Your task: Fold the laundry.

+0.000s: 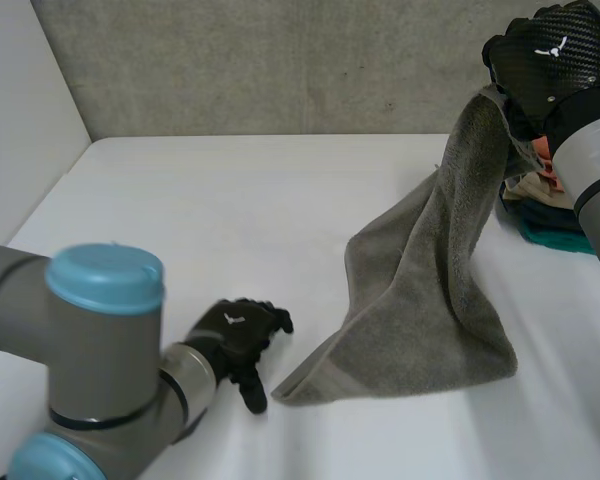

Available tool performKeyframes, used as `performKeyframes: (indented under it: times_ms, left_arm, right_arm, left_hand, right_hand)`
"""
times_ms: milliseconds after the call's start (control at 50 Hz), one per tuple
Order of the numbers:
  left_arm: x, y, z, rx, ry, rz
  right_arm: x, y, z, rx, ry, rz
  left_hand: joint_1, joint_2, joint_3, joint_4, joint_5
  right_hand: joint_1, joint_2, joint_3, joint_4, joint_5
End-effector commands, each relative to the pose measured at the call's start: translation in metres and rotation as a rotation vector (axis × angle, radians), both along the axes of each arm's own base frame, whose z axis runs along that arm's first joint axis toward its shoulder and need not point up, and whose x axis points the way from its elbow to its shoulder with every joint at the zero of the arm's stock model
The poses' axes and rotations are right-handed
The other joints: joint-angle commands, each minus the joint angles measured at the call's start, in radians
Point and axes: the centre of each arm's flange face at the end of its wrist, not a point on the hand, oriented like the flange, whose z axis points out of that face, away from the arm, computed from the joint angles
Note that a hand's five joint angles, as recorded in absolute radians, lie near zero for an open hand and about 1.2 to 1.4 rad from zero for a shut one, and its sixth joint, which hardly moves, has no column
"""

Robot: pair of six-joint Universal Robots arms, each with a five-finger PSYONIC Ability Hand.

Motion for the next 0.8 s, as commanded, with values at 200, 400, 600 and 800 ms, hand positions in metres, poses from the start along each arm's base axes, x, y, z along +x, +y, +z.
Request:
performKeyframes:
  times_ms: [200,400,600,800]
  left_arm:
    - [-0.027,0.003,-0.039,0.055,-0.035,-0.022]
    - [-0.046,0.000,-0.034,-0.020,-0.001,-0.028]
    - [-0.036,-0.012,0.039,-0.219,0.120,0.089]
    - [0.053,-0.050,0.180,-0.578,0.326,0.364]
  right_arm:
    - [-0.006,-0.002,-0.007,0.020,0.003,-0.018]
    - [-0.007,0.000,-0.008,0.022,0.007,-0.022]
    - [-0.017,-0.003,0.011,-0.029,-0.005,-0.053]
    - [-0.045,0.008,0.061,-0.043,0.006,-0.113]
  left_hand:
    - [0.270,0.267,0.269,0.270,0.264]
    - [1.036,1.033,1.035,1.037,1.030]
    - [1.036,1.033,1.035,1.037,1.030]
    - [1.036,1.033,1.035,1.037,1.030]
  right_hand:
    - [0.243,0.211,0.205,0.195,0.202]
    - [0.243,0.211,0.205,0.195,0.202]
    - [0.243,0.211,0.205,0.195,0.202]
    - [0.243,0.211,0.205,0.195,0.202]
